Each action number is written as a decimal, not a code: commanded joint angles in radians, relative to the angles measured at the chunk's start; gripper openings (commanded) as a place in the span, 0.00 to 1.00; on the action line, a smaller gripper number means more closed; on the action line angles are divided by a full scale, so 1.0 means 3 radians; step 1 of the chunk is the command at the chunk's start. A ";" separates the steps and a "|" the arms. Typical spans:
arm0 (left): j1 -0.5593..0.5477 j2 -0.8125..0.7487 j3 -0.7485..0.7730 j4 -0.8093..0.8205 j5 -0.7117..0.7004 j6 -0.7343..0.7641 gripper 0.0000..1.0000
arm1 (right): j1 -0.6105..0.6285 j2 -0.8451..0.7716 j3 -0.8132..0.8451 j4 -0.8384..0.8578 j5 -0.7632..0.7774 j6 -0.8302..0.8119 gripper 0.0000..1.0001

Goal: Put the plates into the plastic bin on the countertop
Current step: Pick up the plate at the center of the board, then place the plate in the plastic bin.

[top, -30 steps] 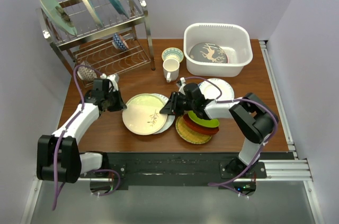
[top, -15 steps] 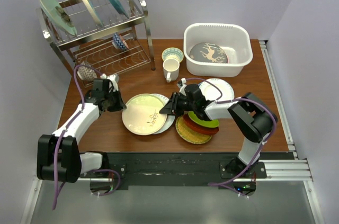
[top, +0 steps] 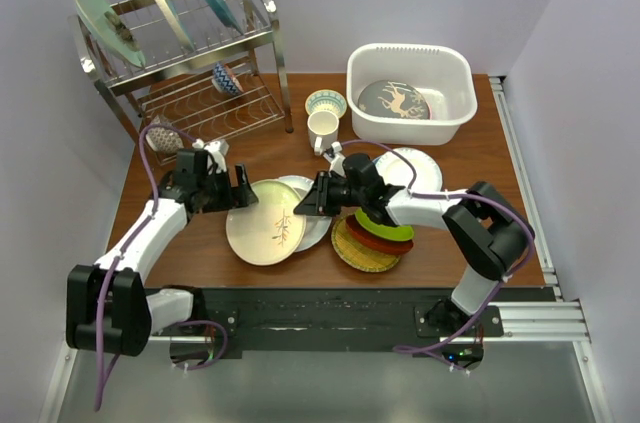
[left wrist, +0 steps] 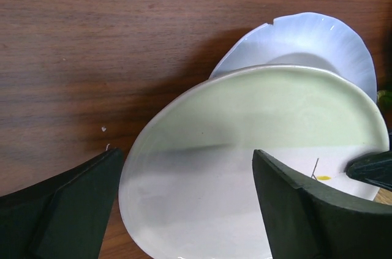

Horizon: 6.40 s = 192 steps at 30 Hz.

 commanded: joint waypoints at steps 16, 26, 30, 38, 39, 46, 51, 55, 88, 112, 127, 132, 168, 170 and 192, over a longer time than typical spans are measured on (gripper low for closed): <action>0.0006 -0.0759 0.0054 0.0024 -0.0454 -0.0110 1.00 | 0.0008 -0.0387 0.0316 -0.0210 -0.0049 -0.0084 0.00; 0.0027 -0.0831 0.0033 0.0045 -0.0455 -0.0121 1.00 | 0.0008 -0.0622 0.0433 -0.0475 0.0023 -0.0202 0.00; 0.0032 -0.0800 0.0039 0.0034 -0.0444 -0.0121 1.00 | 0.0014 -0.0694 0.0495 -0.0542 0.0013 -0.0212 0.00; 0.0052 -0.0836 0.0039 0.0029 -0.0460 -0.0126 1.00 | -0.0022 -0.0827 0.0541 -0.0711 0.0120 -0.0268 0.00; 0.0052 -0.0836 0.0039 0.0034 -0.0440 -0.0126 1.00 | -0.0037 -0.0847 0.0556 -0.0741 0.0140 -0.0283 0.00; 0.0068 -0.0841 0.0028 0.0055 -0.0404 -0.0121 1.00 | -0.0175 -0.0960 0.0607 -0.0997 0.0161 -0.0437 0.00; 0.0073 -0.0821 0.0023 0.0055 -0.0378 -0.0121 1.00 | -0.0400 -0.1006 0.0633 -0.1038 0.0079 -0.0447 0.00; 0.0078 -0.0795 0.0023 0.0065 -0.0347 -0.0116 1.00 | -0.0630 -0.1047 0.0648 -0.1059 -0.0023 -0.0447 0.00; 0.0119 -0.0688 0.0018 0.0091 -0.0235 -0.0100 1.00 | -0.2006 -0.0761 0.1287 -0.1064 -0.0539 -0.0381 0.00; 0.0144 -0.0647 0.0013 0.0096 -0.0184 -0.0080 1.00 | -0.2768 -0.0193 0.1701 -0.0414 -0.0872 0.0335 0.00; 0.0144 -0.0647 0.0013 0.0106 -0.0163 -0.0075 1.00 | -0.2978 0.0109 0.1844 -0.0184 -0.0785 0.0652 0.00; 0.0149 -0.0647 0.0013 0.0106 -0.0158 -0.0075 1.00 | -0.2983 0.0134 0.1926 -0.0312 -0.0693 0.0586 0.00; 0.0149 -0.0621 -0.0007 0.0137 -0.0071 -0.0075 1.00 | -0.2998 0.0737 0.2489 -0.0941 -0.0264 0.0197 0.00; 0.0149 -0.0611 -0.0007 0.0142 -0.0066 -0.0075 1.00 | -0.2998 0.0789 0.2545 -0.0987 -0.0274 0.0177 0.00; 0.0149 -0.0616 -0.0018 0.0167 -0.0030 -0.0075 1.00 | -0.2947 0.1116 0.2801 -0.1294 -0.0345 0.0044 0.22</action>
